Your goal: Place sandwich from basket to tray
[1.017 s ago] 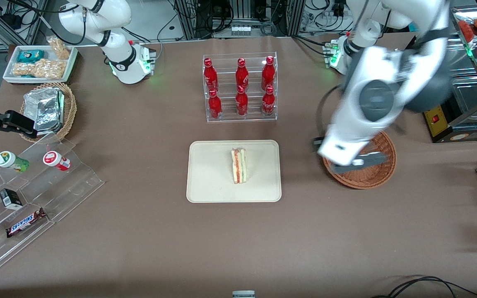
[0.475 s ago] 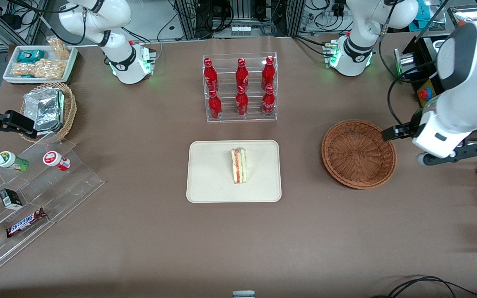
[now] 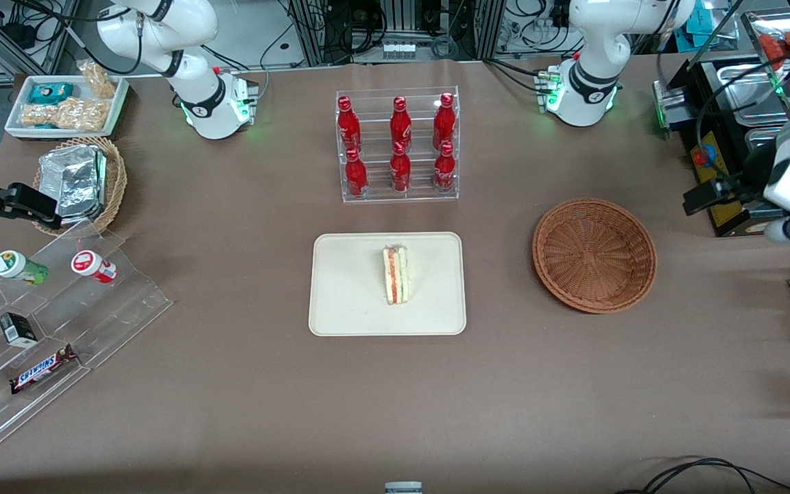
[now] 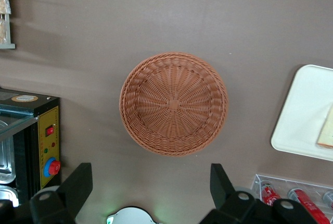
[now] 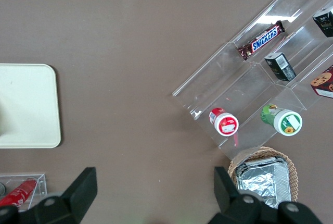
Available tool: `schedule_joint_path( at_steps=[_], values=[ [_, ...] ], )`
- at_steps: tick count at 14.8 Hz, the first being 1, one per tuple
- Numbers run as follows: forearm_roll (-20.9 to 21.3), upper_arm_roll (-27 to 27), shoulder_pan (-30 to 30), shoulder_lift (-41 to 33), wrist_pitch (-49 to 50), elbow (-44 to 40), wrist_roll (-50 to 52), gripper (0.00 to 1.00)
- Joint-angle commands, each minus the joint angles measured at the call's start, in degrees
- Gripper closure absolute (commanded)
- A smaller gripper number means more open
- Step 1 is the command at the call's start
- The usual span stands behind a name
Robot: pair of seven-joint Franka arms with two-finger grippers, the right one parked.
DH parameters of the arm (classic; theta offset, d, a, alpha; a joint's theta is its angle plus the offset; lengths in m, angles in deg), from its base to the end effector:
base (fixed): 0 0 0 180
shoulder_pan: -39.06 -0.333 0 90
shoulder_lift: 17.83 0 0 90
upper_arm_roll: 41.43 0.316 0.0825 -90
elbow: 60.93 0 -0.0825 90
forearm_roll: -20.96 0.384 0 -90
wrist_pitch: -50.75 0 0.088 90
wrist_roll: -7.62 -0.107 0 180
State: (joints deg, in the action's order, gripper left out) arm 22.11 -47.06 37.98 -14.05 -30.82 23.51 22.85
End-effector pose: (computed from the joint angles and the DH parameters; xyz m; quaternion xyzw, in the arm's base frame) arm 0.5579 -0.0400 0.6210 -0.9939 -0.0937 0.0558 0.0166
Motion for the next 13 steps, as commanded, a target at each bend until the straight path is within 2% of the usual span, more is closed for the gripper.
schedule_joint_path(
  at_steps=[1,3,7,13],
  values=[
    [-0.1,-3.7,-2.4,-3.4,0.8,2.8,-0.6,0.0],
    [-0.2,-4.3,-2.4,-7.2,-2.1,7.9,-0.8,0.0],
    [-0.6,-4.7,-2.2,-6.7,1.5,5.7,-0.4,0.0],
    [-1.1,-5.4,-3.2,-6.7,-0.8,6.4,-0.8,0.0]
  ],
)
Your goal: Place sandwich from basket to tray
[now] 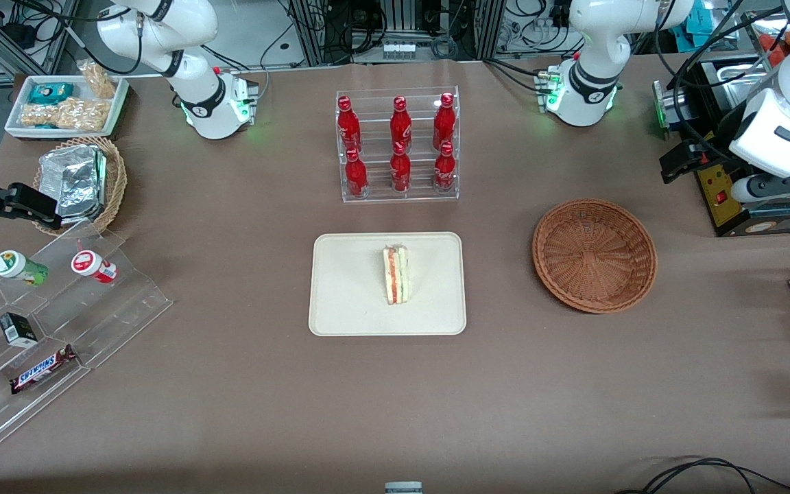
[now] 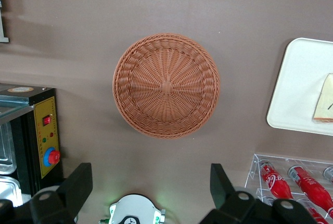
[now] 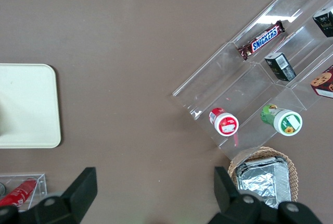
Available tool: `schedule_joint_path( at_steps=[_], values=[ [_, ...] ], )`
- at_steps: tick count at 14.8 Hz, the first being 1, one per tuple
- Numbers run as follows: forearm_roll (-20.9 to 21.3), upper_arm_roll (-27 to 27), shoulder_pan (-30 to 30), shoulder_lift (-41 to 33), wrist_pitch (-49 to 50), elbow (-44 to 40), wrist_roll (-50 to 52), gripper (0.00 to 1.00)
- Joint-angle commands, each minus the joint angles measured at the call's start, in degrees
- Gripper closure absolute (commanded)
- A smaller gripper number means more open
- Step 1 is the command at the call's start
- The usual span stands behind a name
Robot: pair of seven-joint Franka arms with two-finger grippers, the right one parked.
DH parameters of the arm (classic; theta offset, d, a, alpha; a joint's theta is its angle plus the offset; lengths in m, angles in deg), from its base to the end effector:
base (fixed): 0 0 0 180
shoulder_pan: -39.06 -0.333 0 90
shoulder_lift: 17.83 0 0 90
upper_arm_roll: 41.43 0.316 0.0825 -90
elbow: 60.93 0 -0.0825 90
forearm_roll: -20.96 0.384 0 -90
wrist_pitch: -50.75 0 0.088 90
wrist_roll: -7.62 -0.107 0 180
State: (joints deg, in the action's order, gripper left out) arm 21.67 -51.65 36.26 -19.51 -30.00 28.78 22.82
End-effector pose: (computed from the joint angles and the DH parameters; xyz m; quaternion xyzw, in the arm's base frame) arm 0.5236 -0.0682 0.6294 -0.9956 -0.0685 0.0608 0.0211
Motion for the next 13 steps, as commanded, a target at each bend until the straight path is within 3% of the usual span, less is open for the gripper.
schedule_joint_path(
  at_steps=[1,4,6,8,13],
  values=[
    [-0.7,-0.8,-1.5,-1.1,-2.2,1.2,-0.8,0.0],
    [-1.1,-0.1,-0.7,-1.0,-2.7,0.8,-0.6,0.0],
    [-3.3,3.3,1.5,-1.0,-2.6,0.6,-0.7,0.0],
    [-2.7,6.0,4.5,-1.0,-2.6,0.8,-0.8,0.0],
    [-2.9,5.7,4.3,-0.8,-2.5,0.6,-0.4,0.0]
  ],
)
